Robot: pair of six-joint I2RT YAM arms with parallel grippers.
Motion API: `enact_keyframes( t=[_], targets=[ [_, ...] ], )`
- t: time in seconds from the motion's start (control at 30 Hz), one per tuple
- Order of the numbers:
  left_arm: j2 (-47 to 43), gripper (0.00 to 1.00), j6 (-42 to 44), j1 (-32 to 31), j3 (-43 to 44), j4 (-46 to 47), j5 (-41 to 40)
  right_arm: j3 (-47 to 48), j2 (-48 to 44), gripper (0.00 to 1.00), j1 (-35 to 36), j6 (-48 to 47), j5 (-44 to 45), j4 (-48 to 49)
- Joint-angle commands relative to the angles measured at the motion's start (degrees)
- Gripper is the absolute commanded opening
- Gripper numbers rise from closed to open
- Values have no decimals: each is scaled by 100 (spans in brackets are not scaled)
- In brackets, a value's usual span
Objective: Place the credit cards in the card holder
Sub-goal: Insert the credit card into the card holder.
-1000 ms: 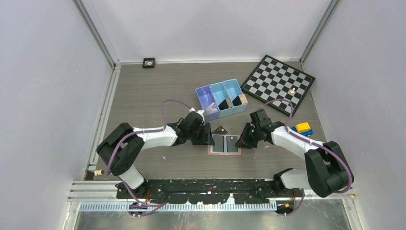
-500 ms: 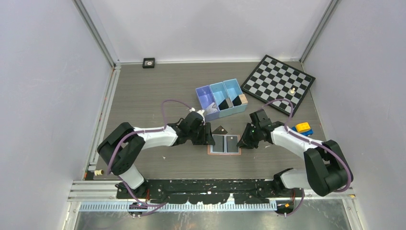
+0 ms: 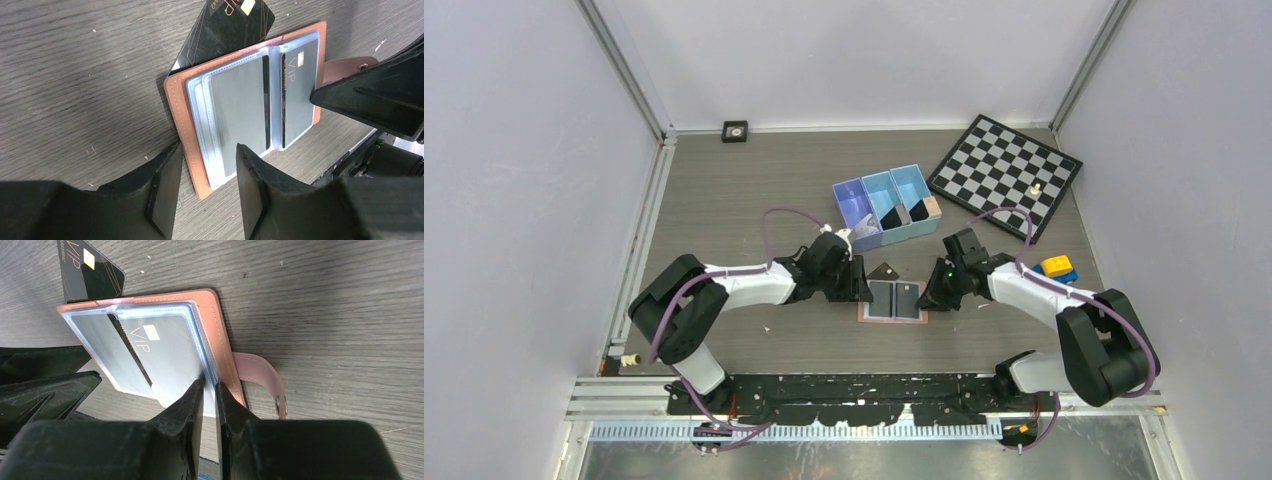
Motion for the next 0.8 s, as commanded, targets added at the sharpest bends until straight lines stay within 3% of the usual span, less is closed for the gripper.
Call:
enact_keyframes(
  t=[0.0,0.77],
  targets=[
    [116,45,10,14,47,117,63,110,-206,20,75,52,-103,146],
    [128,43,-34,14,27,136,85,343,-659,22,339,107,-73,65]
  ],
)
